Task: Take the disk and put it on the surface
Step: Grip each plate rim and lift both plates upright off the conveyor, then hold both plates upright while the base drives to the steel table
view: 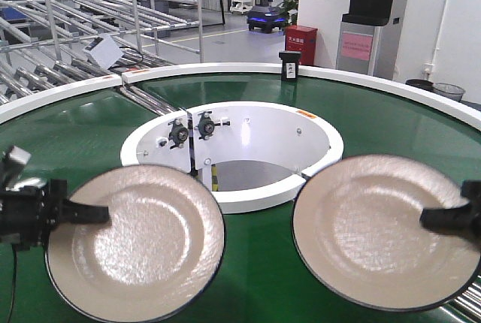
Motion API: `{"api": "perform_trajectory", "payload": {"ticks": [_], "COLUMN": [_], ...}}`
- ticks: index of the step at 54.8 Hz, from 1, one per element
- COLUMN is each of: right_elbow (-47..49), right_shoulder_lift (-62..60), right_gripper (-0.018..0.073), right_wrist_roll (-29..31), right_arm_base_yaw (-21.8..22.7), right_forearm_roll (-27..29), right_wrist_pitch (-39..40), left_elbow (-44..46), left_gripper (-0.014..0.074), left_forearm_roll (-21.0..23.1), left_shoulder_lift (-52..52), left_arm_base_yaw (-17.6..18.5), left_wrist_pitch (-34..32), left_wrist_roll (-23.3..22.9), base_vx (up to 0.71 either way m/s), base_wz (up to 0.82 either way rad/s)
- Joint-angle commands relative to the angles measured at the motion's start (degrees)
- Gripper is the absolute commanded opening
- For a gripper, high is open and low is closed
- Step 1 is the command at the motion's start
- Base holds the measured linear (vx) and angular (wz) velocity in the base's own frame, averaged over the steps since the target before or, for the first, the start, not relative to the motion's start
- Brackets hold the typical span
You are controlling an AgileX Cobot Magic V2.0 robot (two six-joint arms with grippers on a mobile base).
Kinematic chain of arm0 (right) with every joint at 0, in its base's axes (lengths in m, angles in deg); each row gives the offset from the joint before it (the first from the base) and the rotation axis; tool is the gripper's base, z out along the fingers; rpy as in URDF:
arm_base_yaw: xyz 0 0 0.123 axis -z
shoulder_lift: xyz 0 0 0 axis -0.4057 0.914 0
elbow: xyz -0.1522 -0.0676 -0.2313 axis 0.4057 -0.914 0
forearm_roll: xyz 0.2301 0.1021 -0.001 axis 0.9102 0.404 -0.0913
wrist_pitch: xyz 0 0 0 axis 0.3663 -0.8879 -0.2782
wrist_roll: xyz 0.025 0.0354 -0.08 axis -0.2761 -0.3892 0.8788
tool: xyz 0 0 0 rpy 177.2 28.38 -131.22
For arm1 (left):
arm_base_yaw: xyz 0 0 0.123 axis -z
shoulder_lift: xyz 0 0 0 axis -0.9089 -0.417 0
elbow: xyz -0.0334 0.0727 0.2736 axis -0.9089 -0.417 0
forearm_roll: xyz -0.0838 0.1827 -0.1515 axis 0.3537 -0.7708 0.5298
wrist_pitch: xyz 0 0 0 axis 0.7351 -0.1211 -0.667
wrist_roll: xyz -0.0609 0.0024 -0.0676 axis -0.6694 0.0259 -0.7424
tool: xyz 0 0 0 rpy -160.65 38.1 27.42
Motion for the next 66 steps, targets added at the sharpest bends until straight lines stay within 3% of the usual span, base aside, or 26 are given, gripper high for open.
{"api": "perform_trajectory", "payload": {"ticks": [1, 16, 66], "right_elbow": [1.8, 1.8, 1.8], "right_shoulder_lift": [-6.6, -11.1, -11.1], "right_gripper": [-0.0009, -0.0009, -0.0009], "right_wrist_roll": [-1.3, -2.0, -2.0], "right_arm_base_yaw": [0.7, 0.7, 0.7], "right_forearm_roll": [6.6, 6.7, 6.7], "right_wrist_pitch": [-3.4, -3.2, -3.3], "left_elbow": [1.9, 1.9, 1.9], "left_gripper": [-0.0004, -0.0001, -0.0001], "left_forearm_roll": [8.5, 8.9, 8.7], "left_shoulder_lift": [6.6, 12.1, 12.0], "left_arm_base_yaw": [0.1, 0.1, 0.1], "left_wrist_pitch": [3.6, -0.5, -0.4], "left_wrist_roll": [-1.3, -3.9, -3.8], "base_vx": [0.0, 0.0, -0.01], "base_wz": [0.0, 0.0, -0.02]}}
